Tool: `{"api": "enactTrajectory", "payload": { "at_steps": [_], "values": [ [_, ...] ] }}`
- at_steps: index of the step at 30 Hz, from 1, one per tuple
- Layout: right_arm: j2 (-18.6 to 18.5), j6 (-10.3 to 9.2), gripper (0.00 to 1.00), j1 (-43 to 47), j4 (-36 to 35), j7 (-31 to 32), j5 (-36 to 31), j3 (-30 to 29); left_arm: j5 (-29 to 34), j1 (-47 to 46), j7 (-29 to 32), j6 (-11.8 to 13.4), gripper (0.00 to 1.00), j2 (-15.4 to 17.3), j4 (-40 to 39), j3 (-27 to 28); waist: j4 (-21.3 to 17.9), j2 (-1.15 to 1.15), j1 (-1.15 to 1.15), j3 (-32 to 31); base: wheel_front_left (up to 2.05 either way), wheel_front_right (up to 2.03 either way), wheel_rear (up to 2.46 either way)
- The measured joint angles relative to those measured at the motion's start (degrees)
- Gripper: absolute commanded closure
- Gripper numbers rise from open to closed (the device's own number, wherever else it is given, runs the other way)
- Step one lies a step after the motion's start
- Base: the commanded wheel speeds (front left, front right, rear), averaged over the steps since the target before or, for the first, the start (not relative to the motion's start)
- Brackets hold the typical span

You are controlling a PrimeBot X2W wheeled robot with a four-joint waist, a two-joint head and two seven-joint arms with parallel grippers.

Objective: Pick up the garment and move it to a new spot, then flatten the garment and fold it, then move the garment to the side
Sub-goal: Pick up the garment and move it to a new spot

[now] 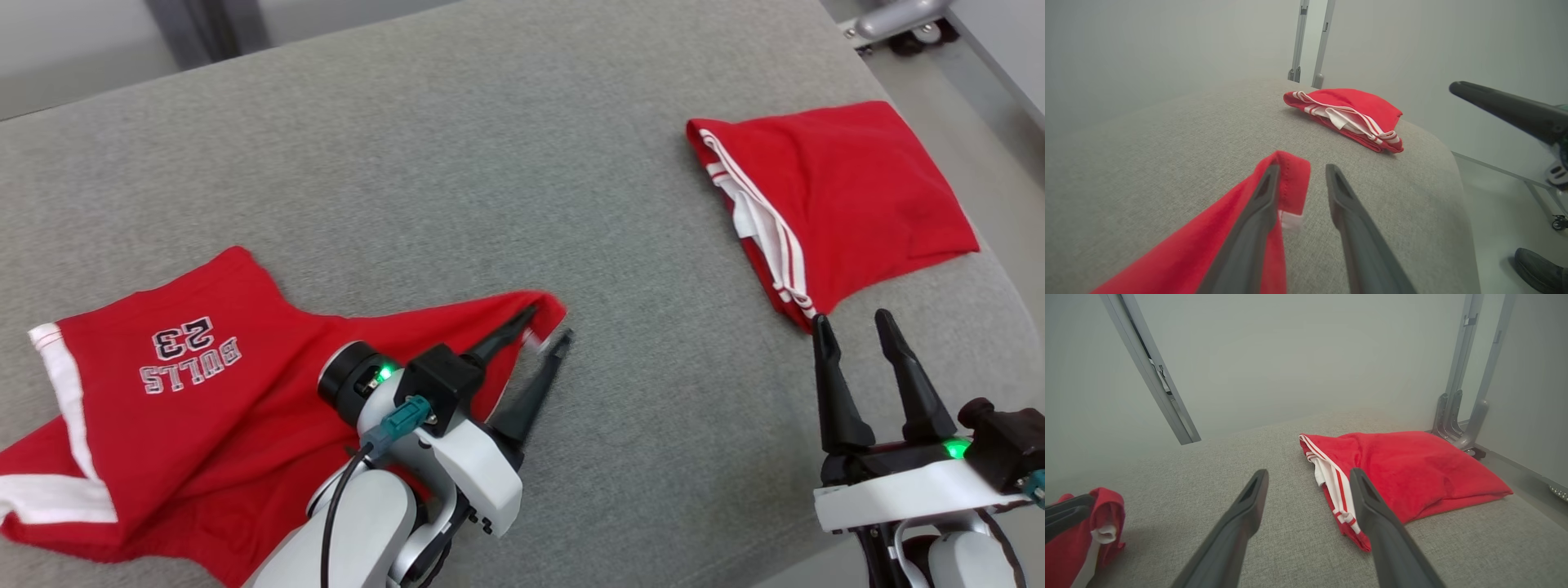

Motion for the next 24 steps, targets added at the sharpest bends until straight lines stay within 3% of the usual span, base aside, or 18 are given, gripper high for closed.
{"api": "enactTrajectory", "payload": {
  "at_steps": [6,17,24],
  "values": [
    [0.02,0.0,0.0,-0.44,-0.47,0.68,-2.36,-2.66,-1.09,0.98,-4.47,-0.15,0.0,0.24,-2.23,1.21,4.59,0.0,0.0,-2.46,0.0,0.0,0.0],
    [0.02,0.0,0.0,-0.42,-3.12,3.14,-4.77,-3.93,-4.2,2.74,-9.79,6.8,0.0,4.45,-8.09,13.32,11.24,0.0,0.0,-5.71,0.0,0.0,0.0],
    [0.03,0.0,0.0,-0.37,-3.74,4.2,-5.58,-3.88,-5.7,6.04,-11.63,9.66,0.0,7.53,-10.56,21.91,13.3,0.0,0.0,-7.64,0.0,0.0,0.0]
  ]
}}
